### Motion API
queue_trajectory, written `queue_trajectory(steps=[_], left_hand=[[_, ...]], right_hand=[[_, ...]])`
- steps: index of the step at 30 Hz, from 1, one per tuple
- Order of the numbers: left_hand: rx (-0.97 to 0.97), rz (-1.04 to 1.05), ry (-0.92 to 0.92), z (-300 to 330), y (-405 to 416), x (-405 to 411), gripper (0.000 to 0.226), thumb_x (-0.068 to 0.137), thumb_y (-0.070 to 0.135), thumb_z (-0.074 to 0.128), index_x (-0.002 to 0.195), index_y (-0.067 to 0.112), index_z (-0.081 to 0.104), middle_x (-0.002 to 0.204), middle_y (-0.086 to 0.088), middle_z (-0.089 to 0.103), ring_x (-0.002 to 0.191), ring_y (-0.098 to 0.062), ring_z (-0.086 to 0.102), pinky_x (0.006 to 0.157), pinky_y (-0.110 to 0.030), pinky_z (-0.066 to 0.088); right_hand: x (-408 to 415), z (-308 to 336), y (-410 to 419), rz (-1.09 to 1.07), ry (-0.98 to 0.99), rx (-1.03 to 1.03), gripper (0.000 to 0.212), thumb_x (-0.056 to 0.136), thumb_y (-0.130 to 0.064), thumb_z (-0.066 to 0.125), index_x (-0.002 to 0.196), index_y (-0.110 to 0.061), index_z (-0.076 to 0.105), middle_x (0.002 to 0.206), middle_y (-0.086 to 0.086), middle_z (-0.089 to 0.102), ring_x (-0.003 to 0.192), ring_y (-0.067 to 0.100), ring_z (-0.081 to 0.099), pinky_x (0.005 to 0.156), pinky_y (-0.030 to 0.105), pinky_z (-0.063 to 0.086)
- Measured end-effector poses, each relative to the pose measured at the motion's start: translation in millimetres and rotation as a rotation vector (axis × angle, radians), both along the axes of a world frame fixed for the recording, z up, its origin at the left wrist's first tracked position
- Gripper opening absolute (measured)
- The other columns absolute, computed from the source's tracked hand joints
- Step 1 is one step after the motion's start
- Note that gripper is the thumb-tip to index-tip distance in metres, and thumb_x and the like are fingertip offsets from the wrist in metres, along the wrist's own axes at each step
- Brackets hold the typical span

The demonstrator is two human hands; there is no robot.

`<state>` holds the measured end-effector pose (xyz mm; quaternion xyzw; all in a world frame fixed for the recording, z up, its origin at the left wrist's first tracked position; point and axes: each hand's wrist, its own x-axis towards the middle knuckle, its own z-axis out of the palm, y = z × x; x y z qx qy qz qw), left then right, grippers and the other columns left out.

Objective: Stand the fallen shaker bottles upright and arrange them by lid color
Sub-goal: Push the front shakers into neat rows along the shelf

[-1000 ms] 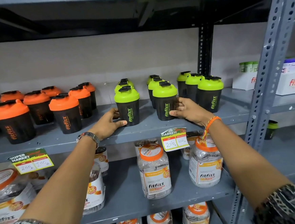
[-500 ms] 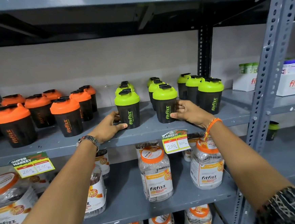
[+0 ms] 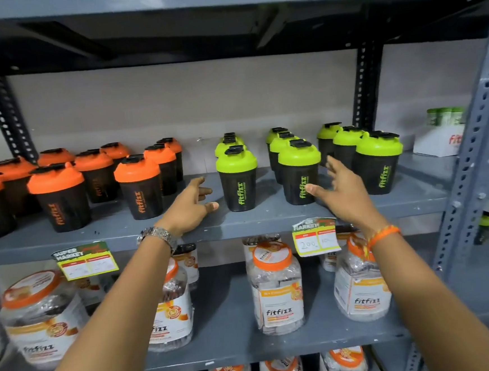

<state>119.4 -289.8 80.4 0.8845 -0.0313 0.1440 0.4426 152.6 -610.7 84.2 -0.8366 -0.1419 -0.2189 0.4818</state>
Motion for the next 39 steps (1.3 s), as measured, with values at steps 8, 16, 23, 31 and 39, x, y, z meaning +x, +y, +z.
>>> queue_trajectory(steps=[8,16,23,31,39], left_hand=[[-0.092,0.156,-0.474,1.3,54.8,-61.6,0.045,0.088,-0.009,0.060,0.122,0.019,0.064,0.117,0.002,0.070,0.109,-0.005,0.066,0.096,-0.023,0.054],[-0.202,0.607,-0.671,-7.1,187.7,-104.0,0.038,0.075,-0.007,0.072,0.095,0.024,0.062,0.089,0.007,0.066,0.078,-0.003,0.064,0.081,-0.027,0.056],[-0.132,0.547,-0.196,-11.9,274.7,-101.3,0.082,0.073,-0.007,0.077,0.139,0.005,0.028,0.118,-0.010,0.051,0.101,-0.019,0.055,0.086,-0.031,0.048],[-0.106,0.099,0.063,7.2,315.5,-86.1,0.079,0.082,-0.009,0.071,0.144,0.015,0.030,0.121,-0.002,0.060,0.120,-0.019,0.059,0.107,-0.037,0.049],[-0.081,0.005,-0.021,0.7,318.9,-72.6,0.059,0.085,-0.001,0.072,0.132,0.024,0.047,0.121,0.003,0.066,0.110,0.000,0.063,0.087,-0.010,0.050]], right_hand=[[-98.4,-23.3,126.5,0.070,-0.297,0.188,0.067,0.087,-0.018,0.071,0.148,-0.020,0.042,0.148,-0.001,0.049,0.131,0.016,0.051,0.111,0.036,0.042],[-43.0,-10.9,255.1,0.446,0.128,-0.040,0.091,0.085,-0.019,0.075,0.156,-0.011,0.018,0.156,0.014,0.038,0.142,0.029,0.040,0.116,0.046,0.037],[-22.1,13.4,299.4,0.567,0.313,-0.024,0.083,0.087,0.009,0.065,0.152,-0.007,0.016,0.122,-0.006,0.051,0.114,0.014,0.047,0.085,0.022,0.048],[-5.0,8.7,323.7,0.644,0.381,-0.020,0.083,0.081,0.016,0.066,0.148,-0.014,0.025,0.138,0.008,0.052,0.123,0.019,0.054,0.079,0.017,0.055],[-2.4,3.8,321.7,0.534,0.322,-0.038,0.069,0.086,0.008,0.066,0.144,-0.008,0.034,0.134,0.007,0.058,0.121,0.017,0.058,0.105,0.031,0.048]])
